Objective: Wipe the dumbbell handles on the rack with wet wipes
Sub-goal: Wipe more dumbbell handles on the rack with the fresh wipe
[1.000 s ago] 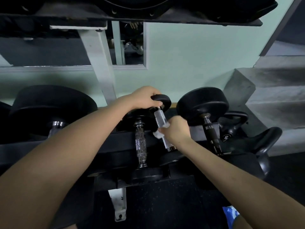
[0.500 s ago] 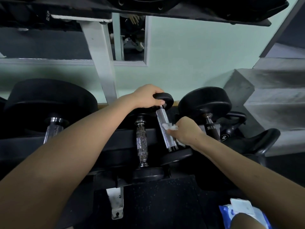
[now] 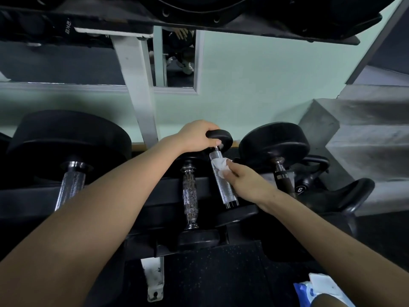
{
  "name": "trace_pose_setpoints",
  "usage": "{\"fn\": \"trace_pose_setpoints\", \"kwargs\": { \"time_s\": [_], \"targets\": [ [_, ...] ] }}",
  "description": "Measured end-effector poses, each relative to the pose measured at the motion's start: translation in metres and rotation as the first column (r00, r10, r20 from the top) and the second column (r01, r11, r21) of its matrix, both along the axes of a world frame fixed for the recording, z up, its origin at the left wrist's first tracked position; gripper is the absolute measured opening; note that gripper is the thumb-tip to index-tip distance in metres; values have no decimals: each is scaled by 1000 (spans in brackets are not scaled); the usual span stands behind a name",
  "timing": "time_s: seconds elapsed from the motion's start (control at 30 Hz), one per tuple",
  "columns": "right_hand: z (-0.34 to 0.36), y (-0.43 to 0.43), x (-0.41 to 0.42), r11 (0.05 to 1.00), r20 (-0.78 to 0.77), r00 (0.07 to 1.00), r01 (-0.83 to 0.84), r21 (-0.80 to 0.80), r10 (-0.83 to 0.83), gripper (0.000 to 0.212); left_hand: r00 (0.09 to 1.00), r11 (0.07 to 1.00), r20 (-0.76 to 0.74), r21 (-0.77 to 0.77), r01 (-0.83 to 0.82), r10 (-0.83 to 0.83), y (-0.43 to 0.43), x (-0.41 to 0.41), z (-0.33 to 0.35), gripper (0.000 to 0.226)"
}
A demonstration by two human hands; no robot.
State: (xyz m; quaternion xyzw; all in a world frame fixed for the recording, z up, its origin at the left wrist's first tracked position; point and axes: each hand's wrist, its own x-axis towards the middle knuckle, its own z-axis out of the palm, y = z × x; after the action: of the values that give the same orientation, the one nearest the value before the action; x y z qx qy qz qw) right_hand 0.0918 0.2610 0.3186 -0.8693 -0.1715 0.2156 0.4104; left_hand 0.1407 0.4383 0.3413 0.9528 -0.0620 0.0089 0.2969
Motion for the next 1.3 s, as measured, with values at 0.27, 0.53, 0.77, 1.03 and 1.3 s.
{"fn": "trace_pose_setpoints", "kwargs": {
  "time_s": [0.27, 0.53, 0.77, 1.03, 1.3],
  "targets": [
    [5, 35, 26, 953, 58, 962, 256, 162, -268, 44, 999, 999, 33, 11, -37, 36, -2, -1, -2, 23],
    [-5, 11, 19, 990, 129, 982, 138, 9, -138, 35, 1000, 999, -15, 27, -17, 18, -3, -1, 3, 25],
    [-12, -3, 13, 999, 109, 993, 47, 15, -49, 17, 999, 998, -33, 56, -17, 19, -4, -1, 2, 28],
    [-4, 15, 21, 983, 82, 991, 95, 155, -108, 20, 999, 997, 3, 55, -53, 53, -6, -3, 0, 29],
    [-7, -27, -12, 975, 172, 981, -55, -216, 93, 19, 993, 979, -50, 177, -98, 109, -17, 4, 15, 41]
  ]
}}
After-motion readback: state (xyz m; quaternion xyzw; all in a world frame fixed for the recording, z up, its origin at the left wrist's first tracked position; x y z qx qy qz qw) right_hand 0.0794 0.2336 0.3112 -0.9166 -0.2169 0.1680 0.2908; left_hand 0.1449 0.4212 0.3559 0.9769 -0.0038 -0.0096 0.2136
